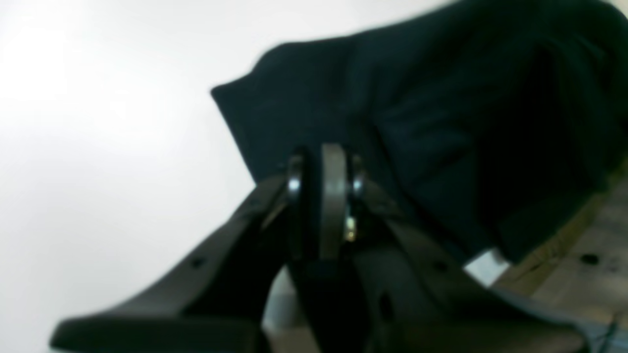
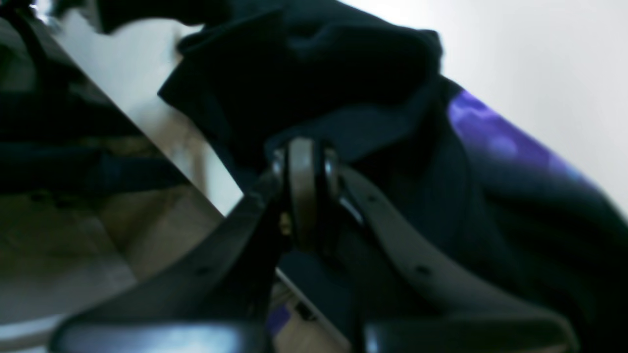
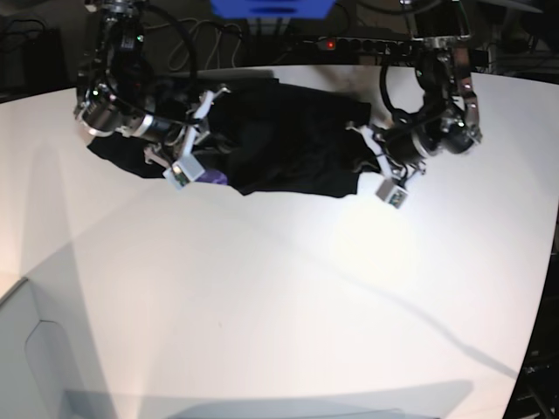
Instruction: Fold the T-shirt properly
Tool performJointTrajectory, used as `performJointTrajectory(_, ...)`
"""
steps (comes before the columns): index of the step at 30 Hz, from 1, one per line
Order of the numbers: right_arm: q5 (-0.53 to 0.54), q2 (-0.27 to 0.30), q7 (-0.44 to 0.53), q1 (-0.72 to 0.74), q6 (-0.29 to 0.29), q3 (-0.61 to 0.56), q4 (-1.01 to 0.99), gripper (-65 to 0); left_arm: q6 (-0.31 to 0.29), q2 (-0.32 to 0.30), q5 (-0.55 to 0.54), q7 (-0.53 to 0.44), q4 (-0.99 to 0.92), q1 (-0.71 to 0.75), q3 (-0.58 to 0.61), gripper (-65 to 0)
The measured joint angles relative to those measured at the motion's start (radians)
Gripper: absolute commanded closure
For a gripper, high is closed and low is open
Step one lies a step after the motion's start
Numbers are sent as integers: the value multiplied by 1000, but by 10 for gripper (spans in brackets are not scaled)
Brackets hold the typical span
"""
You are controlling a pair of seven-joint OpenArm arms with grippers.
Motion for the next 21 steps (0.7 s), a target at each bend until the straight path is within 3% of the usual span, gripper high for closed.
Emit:
performJointTrajectory(5,-4,0,-2,44,0,-50,1,-3,0,16,223,-177,-8,40,127,0)
performJointTrajectory(9,2,-51,0,97,0,-71,1,-3,0,56,349,-252,2,62,159,0)
performJointTrajectory(14,0,-114,0,143,0,-72,-2,-6,-1,84,409,-276,3,72,153,0)
performJointTrajectory(17,-10,-120,1,161,-8,-138,-9,-6,-1,82,411,-277,3,72,153,0)
performJointTrajectory(18,-3,-124,1,164,-33,-169,-19,-6,-4,80,412,-279,3,72,153,0)
performJointTrajectory(21,-2,-127,13,181,-201,-262,-69,-7,-4,80,412,-281,3,74,153,0)
